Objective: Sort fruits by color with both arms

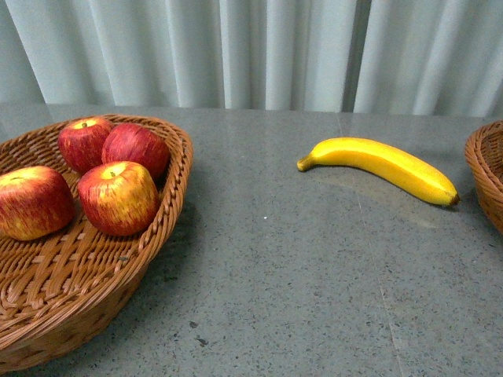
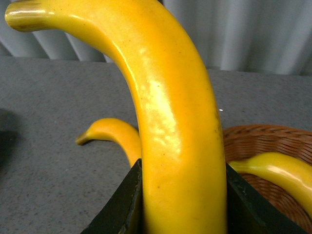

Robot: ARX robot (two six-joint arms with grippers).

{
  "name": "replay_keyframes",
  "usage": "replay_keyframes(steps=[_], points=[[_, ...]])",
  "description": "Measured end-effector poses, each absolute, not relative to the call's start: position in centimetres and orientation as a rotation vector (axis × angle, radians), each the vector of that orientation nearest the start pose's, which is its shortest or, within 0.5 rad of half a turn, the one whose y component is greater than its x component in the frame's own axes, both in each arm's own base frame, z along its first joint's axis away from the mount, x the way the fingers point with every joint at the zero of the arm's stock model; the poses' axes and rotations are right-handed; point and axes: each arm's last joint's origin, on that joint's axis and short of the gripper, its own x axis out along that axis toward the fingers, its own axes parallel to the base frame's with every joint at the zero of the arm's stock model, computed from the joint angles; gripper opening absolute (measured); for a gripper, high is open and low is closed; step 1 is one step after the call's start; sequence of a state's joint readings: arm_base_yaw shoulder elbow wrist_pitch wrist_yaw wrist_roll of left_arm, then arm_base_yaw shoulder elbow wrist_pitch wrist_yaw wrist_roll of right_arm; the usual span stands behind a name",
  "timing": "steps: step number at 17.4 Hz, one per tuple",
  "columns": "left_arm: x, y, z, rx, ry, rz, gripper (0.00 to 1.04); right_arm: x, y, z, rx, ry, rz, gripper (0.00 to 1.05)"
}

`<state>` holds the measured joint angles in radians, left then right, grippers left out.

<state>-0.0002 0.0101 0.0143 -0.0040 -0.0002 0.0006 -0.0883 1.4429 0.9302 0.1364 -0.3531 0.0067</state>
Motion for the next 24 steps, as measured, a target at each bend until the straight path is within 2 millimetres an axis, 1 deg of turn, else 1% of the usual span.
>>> replay_keyframes(steps=[1, 6, 8, 9, 10, 11, 12, 13, 14, 15, 17, 18, 24], points=[[9.7, 0.0, 16.7, 0.001, 0.000, 0.000, 0.98, 31.4, -3.2, 26.0, 0.102, 0.363, 0.233, 0.35], [9.7, 0.0, 16.7, 0.001, 0.000, 0.000, 0.98, 30.6, -6.1, 25.5, 0.115, 0.349, 0.162, 0.35], [9.7, 0.0, 16.7, 0.001, 0.000, 0.000, 0.98, 30.0, -8.2, 25.3, 0.091, 0.335, 0.103, 0.35], [9.7, 0.0, 16.7, 0.001, 0.000, 0.000, 0.98, 28.8, -9.7, 24.3, -0.015, 0.348, 0.052, 0.35], [9.7, 0.0, 16.7, 0.001, -0.001, 0.000, 0.98, 26.9, -10.7, 21.7, -0.174, 0.459, 0.052, 0.35], [9.7, 0.0, 16.7, 0.001, 0.000, 0.000, 0.98, 25.6, -12.2, 20.6, -0.247, 0.510, 0.013, 0.35], [9.7, 0.0, 16.7, 0.001, -0.001, 0.000, 0.98, 25.2, -12.5, 20.6, -0.267, 0.521, 0.009, 0.51], [9.7, 0.0, 16.7, 0.001, 0.000, 0.000, 0.98, 24.9, -12.3, 21.4, -0.272, 0.488, 0.010, 0.73], [9.7, 0.0, 16.7, 0.001, 0.000, 0.000, 0.98, 24.8, -12.1, 22.1, -0.272, 0.456, 0.010, 0.84], [9.7, 0.0, 16.7, 0.001, 0.000, 0.000, 0.98, 24.8, -11.8, 22.5, -0.274, 0.431, 0.011, 0.91], [9.7, 0.0, 16.7, 0.001, 0.000, 0.000, 0.98, 24.8, -11.4, 23.1, -0.274, 0.406, 0.014, 0.99], [9.7, 0.0, 16.7, 0.001, 0.000, 0.000, 0.98, 24.8, -11.1, 23.4, -0.271, 0.392, 0.020, 1.00], [9.7, 0.0, 16.7, 0.001, 0.000, 0.000, 0.98, 25.3, -9.4, 24.8, -0.253, 0.334, 0.066, 0.97]])
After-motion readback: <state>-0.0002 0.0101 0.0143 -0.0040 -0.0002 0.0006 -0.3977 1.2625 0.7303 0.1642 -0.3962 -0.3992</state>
